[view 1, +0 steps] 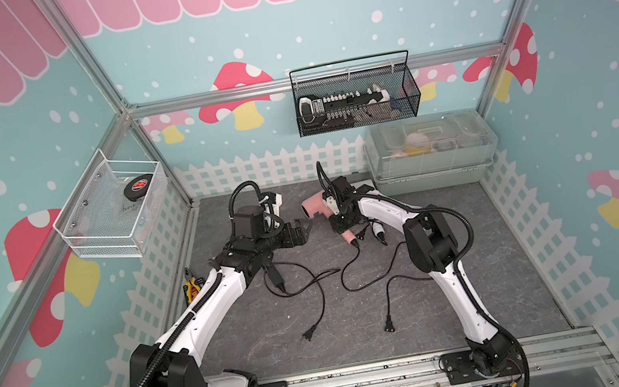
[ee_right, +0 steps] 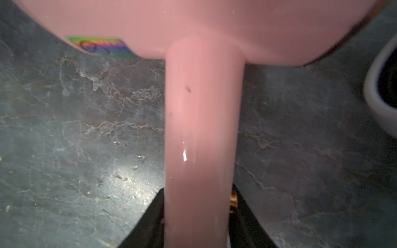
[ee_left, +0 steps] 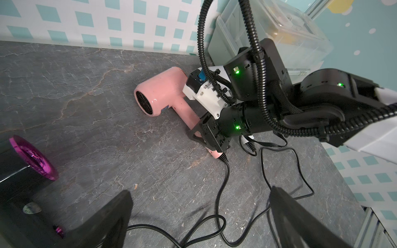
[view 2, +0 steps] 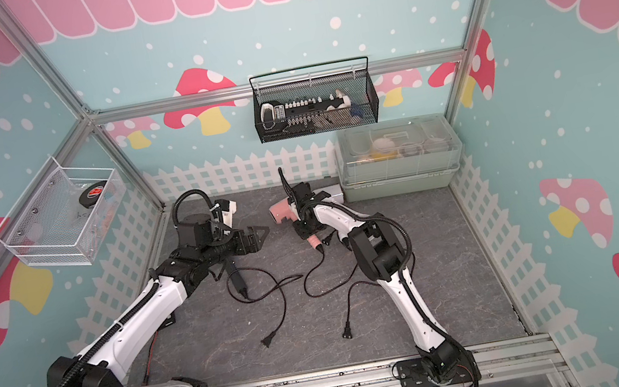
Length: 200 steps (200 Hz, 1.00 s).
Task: Wrap the cord around the hair dryer
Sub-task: Pick up the hair dryer from the center of the board.
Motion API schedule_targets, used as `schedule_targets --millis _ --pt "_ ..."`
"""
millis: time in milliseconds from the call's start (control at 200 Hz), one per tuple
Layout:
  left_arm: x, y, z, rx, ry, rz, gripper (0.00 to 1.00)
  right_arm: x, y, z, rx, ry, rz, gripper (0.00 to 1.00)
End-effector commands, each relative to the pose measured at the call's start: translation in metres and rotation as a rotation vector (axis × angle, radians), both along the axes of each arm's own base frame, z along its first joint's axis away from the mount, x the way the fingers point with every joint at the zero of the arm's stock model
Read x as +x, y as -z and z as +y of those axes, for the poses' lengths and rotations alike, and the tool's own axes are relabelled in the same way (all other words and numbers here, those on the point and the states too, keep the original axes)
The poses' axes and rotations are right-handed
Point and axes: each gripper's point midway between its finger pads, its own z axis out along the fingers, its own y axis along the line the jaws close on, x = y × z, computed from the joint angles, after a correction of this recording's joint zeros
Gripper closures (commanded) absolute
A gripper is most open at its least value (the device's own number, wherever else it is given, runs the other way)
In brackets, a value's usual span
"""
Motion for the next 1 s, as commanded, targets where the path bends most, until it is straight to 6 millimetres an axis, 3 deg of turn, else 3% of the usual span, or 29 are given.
schedule_targets --millis 0,150,315,580,996 --pt "0.001 0.004 0.001 -0.016 -0.004 0.022 0.01 -0.009 0.025 -0.001 -0.051 -0.033 0.047 0.73" --pt "0.001 0.002 0.002 -0.017 -0.009 0.020 0.01 -0.009 0.024 0.001 -0.055 -0.045 0.038 1.00" --pt "0.002 0.000 0.004 -0.016 -0.016 0.016 0.01 -0.002 0.008 0.009 -0.017 -0.063 -0.013 1.00" --pt "0.003 -0.006 0.010 -0.020 -0.030 0.004 0.01 0.007 -0.046 0.017 0.071 -0.077 -0.146 1.00" --pt "0.007 -0.012 0.013 -0.040 -0.039 -0.004 0.01 -0.012 -0.104 0.017 0.163 -0.121 -0.240 1.00"
